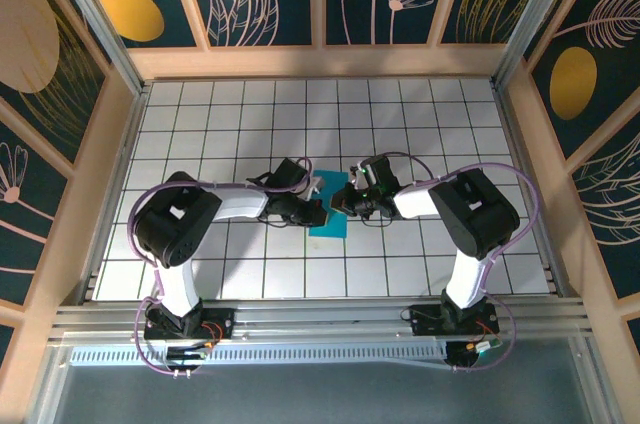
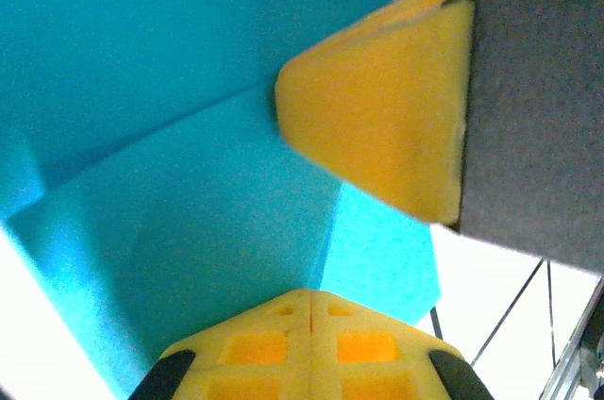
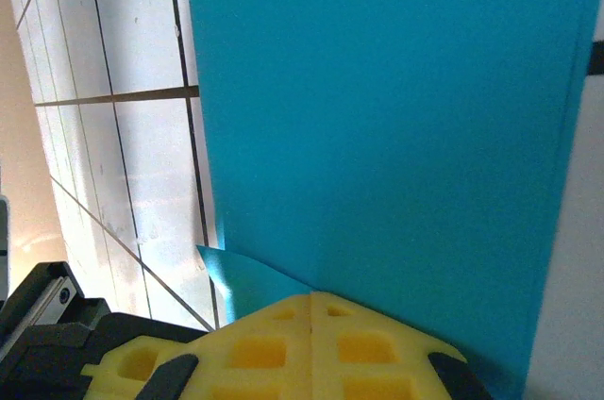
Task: Fold a paper plane with a square sheet of paper (fold left side to right side)
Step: Fold the triangle a second time at the center of the table.
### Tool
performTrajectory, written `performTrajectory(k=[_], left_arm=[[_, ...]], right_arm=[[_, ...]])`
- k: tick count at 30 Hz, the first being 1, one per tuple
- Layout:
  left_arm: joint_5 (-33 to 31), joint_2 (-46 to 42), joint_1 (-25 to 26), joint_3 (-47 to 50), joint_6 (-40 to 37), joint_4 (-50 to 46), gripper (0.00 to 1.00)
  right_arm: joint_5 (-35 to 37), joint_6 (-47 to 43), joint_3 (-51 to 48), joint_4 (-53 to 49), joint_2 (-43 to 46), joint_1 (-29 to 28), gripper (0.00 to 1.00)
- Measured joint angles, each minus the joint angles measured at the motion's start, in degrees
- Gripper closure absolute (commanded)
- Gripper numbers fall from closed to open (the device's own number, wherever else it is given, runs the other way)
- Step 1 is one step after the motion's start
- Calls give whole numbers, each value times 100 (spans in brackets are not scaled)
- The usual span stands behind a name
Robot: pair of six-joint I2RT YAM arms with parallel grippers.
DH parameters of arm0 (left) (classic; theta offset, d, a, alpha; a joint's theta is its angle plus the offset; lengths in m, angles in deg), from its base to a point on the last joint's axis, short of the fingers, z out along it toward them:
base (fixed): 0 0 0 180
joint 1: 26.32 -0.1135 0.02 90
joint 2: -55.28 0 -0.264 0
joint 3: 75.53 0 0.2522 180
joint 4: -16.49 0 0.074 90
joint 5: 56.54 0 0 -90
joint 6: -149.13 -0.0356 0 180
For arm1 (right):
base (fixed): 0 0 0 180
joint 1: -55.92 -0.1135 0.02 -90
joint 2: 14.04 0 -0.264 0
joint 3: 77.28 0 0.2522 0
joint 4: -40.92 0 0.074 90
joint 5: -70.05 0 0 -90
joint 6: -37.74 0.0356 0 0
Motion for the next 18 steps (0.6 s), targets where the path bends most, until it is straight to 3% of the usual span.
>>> performTrajectory(k=[18], left_arm=[[-66, -857, 0, 872, -87, -328, 100]], right_arm=[[-35, -44, 103, -221, -11, 0, 100]])
